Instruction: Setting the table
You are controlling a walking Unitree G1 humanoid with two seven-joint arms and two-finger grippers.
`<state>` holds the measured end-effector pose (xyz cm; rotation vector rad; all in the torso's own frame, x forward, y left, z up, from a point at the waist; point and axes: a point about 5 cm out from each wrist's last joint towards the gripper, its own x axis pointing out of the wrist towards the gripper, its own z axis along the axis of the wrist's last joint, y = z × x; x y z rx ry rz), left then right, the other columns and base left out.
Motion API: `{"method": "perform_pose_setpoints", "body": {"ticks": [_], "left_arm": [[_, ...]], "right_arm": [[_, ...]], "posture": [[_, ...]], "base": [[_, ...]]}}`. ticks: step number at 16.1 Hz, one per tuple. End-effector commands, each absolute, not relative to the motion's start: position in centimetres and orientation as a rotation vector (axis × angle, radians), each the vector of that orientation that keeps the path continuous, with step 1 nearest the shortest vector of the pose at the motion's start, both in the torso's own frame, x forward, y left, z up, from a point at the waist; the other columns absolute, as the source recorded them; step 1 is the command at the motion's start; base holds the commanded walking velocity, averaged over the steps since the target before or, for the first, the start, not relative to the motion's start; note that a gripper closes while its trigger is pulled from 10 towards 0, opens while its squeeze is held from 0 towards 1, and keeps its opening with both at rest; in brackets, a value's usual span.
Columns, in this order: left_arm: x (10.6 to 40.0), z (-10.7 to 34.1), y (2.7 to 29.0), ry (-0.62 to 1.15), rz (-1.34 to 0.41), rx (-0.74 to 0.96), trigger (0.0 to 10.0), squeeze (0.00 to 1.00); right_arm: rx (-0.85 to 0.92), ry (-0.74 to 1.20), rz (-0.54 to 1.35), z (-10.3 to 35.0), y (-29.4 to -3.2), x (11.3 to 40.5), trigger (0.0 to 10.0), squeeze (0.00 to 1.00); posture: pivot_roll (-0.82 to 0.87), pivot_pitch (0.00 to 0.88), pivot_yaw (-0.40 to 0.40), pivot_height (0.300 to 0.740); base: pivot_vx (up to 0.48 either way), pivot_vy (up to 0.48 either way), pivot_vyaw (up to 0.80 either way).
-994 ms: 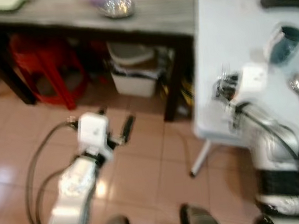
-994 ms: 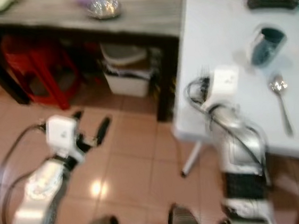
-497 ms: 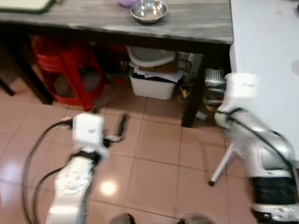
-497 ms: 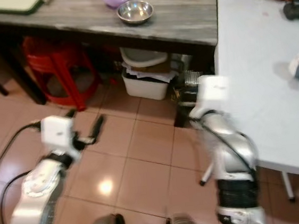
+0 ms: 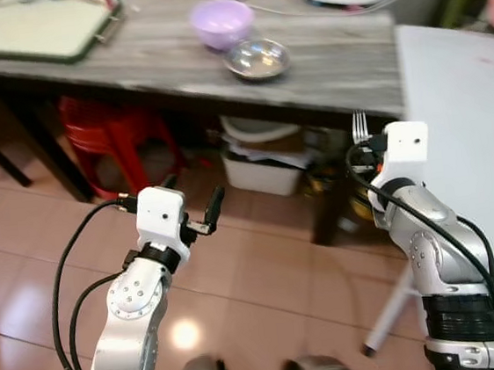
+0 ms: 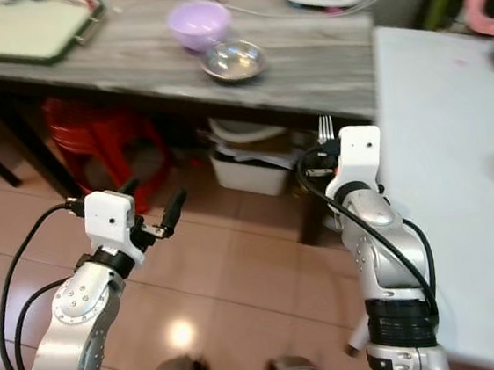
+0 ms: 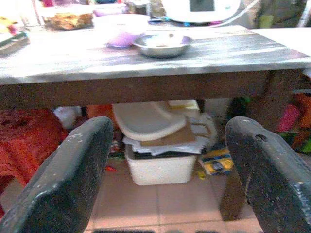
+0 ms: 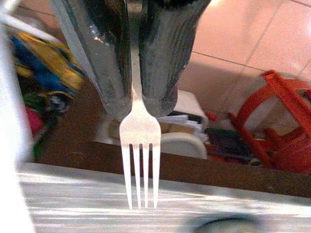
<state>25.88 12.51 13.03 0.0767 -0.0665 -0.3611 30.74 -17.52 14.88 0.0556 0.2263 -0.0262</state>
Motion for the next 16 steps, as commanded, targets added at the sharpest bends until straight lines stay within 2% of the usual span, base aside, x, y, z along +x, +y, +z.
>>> {"method": "perform_pose_setpoints", "body": {"ticks": [1,11,15,16], "left_arm": [[25.80,12.95,12.67,-0.060,-0.359,0.080,10.0,0.00],[25.79,13.38,12.03,-0.095,-0.379,0.084,10.0,0.00],[25.84,13.84,12.18,-0.119,-0.363,0.071,10.0,0.00],[25.85,13.95,12.37,-0.124,-0.344,0.053,10.0,0.00]], "right_arm": [[0.050,0.194,-0.015,15.47,-17.21,30.75,10.0,0.00],[0.061,0.145,-0.032,15.82,-17.12,30.90,10.0,0.00],[0.050,0.119,-0.093,15.82,-17.54,31.02,10.0,0.00],[0.044,0.106,-0.136,15.88,-18.01,31.05,10.0,0.00]], "posture": [[-0.02,0.137,-0.017,0.740],[-0.02,0.126,-0.016,0.740],[-0.01,0.130,-0.011,0.740],[-0.01,0.131,-0.007,0.740]], "base": [[0.465,0.000,0.00],[0.464,0.000,-0.06],[0.460,0.000,0.00],[0.000,0.000,0.00]]}}
